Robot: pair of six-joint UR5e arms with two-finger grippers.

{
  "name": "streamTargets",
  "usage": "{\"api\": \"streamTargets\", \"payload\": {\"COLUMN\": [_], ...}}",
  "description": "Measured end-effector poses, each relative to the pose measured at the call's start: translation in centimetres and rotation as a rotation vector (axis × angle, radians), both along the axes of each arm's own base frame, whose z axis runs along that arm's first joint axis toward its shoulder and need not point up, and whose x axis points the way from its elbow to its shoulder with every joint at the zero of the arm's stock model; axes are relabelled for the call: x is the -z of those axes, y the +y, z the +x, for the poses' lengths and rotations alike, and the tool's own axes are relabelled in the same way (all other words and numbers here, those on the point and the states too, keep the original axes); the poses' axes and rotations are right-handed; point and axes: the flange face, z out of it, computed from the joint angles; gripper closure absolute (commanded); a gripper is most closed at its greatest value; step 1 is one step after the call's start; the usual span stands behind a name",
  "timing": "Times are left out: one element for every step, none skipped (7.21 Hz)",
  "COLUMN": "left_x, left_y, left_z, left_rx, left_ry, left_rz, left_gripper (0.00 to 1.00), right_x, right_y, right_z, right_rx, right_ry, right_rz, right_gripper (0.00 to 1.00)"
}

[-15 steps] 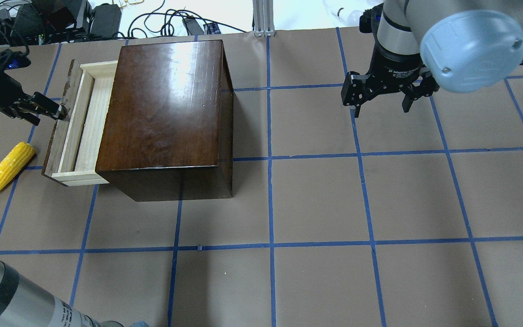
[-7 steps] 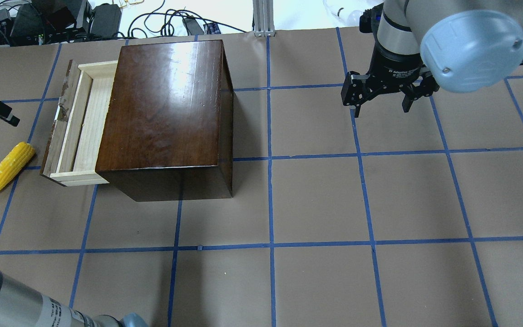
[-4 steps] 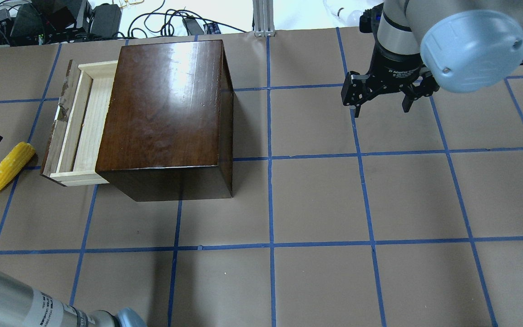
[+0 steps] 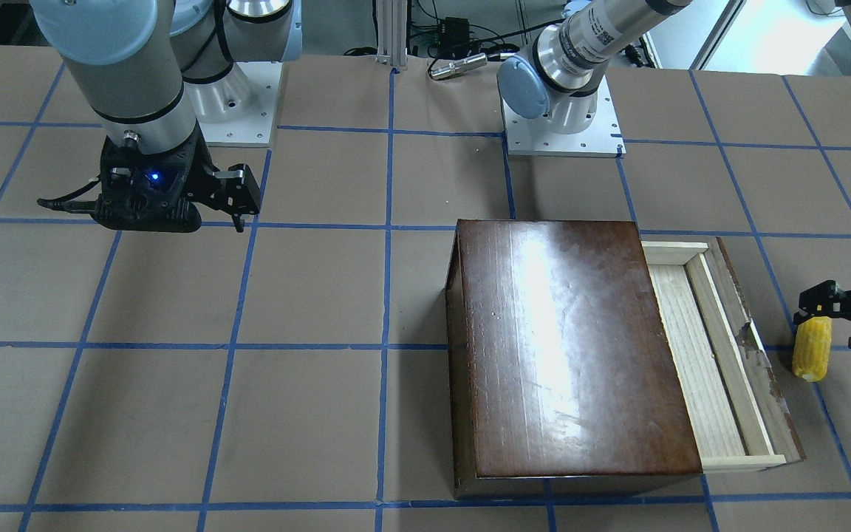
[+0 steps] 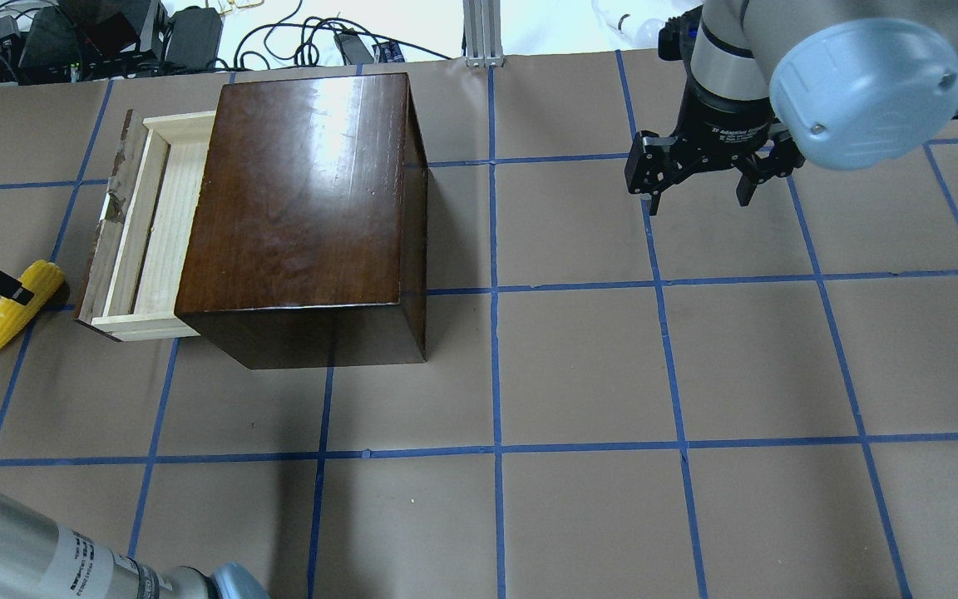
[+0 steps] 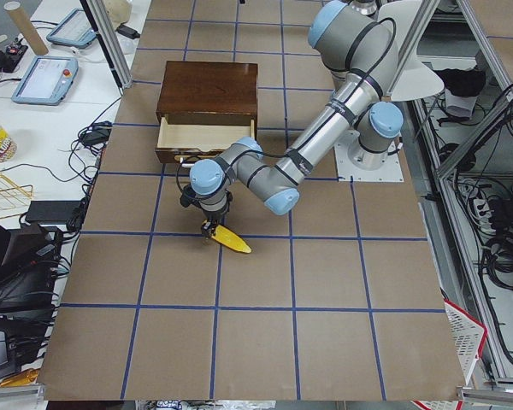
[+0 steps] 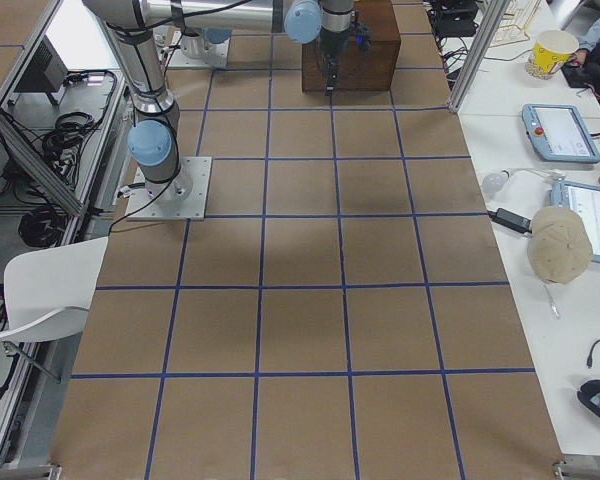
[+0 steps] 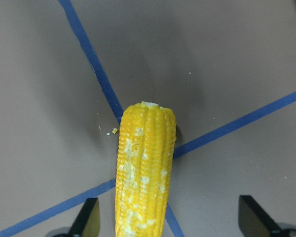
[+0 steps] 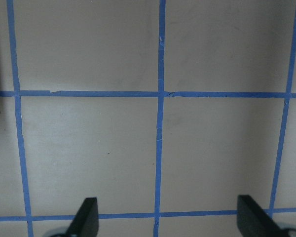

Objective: Open drawer and put corn inside
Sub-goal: 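Lower the left gripper and grasp the yellow corn cob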

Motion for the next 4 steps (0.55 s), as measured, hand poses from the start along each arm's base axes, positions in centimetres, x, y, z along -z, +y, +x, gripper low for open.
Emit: {"api": "streamTargets", "payload": {"left_x": [1.0, 1.8, 2.4, 2.9], "left_y": [0.1, 0.1, 0.1, 0.0], "left_z": [0.2, 0.4, 0.5, 0.5], "left_rx": [0.026, 0.049, 0.061, 0.068], "left_ry": [-0.027, -0.036, -0.036, -0.032], "left_rz": [0.005, 0.011, 0.018, 0.024], "left_gripper": [0.0, 0.0, 0.0, 0.0], "right_x": [0.0, 0.0, 0.0, 0.0], "right_y": [0.0, 0.0, 0.0, 0.0], "right_z": [0.0, 0.0, 0.0, 0.0], "right_rx": [0.0, 0.0, 0.0, 0.0], "right_ry": [0.0, 0.0, 0.0, 0.0], "right_rz": [0.0, 0.0, -0.001, -0.001], "right_gripper": [0.0, 0.0, 0.0, 0.0]}}
